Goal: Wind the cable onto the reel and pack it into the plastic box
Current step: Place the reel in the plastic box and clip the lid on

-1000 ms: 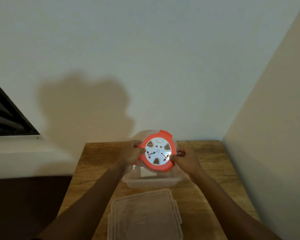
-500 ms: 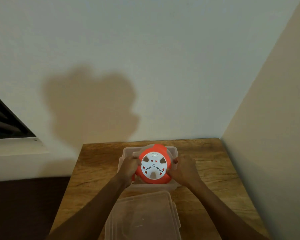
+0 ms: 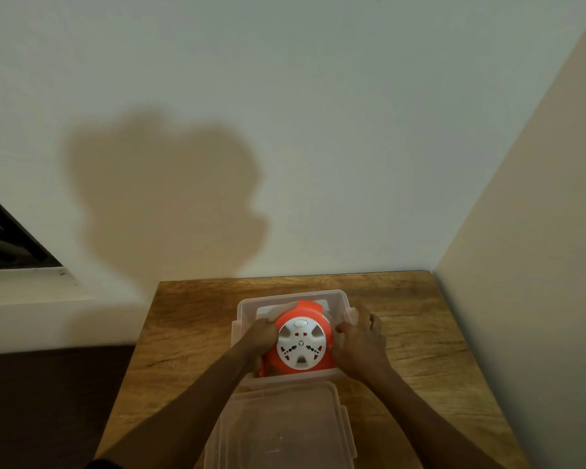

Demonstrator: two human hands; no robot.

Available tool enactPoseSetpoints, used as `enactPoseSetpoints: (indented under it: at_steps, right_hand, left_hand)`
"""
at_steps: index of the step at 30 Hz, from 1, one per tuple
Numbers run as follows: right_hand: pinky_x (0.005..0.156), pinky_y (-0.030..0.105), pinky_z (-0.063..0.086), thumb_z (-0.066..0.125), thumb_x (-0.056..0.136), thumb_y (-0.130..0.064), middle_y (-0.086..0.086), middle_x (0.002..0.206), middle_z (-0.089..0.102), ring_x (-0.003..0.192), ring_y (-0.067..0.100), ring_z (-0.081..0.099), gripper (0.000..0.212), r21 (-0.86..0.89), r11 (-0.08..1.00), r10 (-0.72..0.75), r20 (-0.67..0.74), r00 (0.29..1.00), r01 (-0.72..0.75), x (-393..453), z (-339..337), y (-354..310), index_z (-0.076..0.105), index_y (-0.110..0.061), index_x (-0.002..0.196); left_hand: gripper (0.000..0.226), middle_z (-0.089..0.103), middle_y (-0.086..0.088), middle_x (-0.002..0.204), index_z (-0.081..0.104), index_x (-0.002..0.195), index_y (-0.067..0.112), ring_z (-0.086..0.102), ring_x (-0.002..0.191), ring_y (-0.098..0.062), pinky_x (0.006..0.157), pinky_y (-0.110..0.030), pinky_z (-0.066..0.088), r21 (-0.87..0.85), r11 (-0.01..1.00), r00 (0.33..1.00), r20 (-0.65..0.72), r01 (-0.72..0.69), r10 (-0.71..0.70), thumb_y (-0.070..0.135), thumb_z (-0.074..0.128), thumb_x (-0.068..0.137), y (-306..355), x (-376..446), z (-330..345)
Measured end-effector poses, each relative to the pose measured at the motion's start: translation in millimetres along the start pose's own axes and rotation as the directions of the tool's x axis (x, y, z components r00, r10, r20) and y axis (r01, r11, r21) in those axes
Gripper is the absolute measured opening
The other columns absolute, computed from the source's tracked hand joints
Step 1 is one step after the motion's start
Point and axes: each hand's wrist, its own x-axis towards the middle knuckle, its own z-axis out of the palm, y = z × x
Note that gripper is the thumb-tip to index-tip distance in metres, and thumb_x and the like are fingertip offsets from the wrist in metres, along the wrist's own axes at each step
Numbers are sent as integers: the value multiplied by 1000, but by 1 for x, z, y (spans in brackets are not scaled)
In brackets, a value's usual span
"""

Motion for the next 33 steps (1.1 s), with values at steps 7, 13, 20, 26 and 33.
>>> enactPoseSetpoints:
  at_steps: [7, 13, 20, 26, 33]
  right_hand:
    - [107, 59, 30, 47, 86, -61, 8, 157, 17, 141, 38, 15, 55, -30, 999, 12, 9, 1000, -12, 3, 7, 1, 46, -32, 134]
    - [95, 51, 46, 46, 79, -75, 8, 151, 29, 132, 30, 36, 77, 207, 977, -3, -241, 971, 55, -15, -2, 6, 27, -33, 141]
    - [88, 47, 52, 59, 92, -39, 7, 131, 54, 106, 21, 57, 45, 677, 700, 337, -32, 941, -228, -77, 16, 65, 45, -22, 132]
    - [91, 33, 50, 66, 82, -6, 0, 106, 68, 94, 13, 62, 26, 568, 760, 183, 281, 942, -317, -106, 39, 62, 70, -18, 104]
    - [73, 24, 53, 64, 84, -18, -10, 90, 71, 82, 4, 65, 15, 500, 832, 59, 352, 934, -241, -102, 23, 41, 74, -28, 89]
  left_hand:
    - [27, 77, -12, 107, 65, 124, 12, 75, 98, -27, 87, -48, 64, 49, 995, 995, -38, -87, 89, 19, 46, 106, 4, -4, 2]
    - [22, 61, 13, 110, 53, 121, 27, 63, 95, -10, 57, -16, 52, 209, 946, 944, -166, -249, 285, 22, 58, 100, 14, -29, -8]
    - [9, 70, -1, 100, 65, 100, 28, 69, 91, -19, 75, -35, 59, 241, 963, 859, -461, -120, 223, 19, 63, 99, -57, -82, -83]
    - [28, 69, -11, 122, 69, 120, 10, 62, 99, -19, 86, -32, 52, 326, 909, 921, -366, 259, -132, 16, 68, 93, -123, -96, -77]
    - [25, 68, -5, 121, 70, 117, 14, 62, 106, -18, 92, -34, 52, 276, 937, 924, -368, 214, -103, 10, 66, 93, -111, -106, -68]
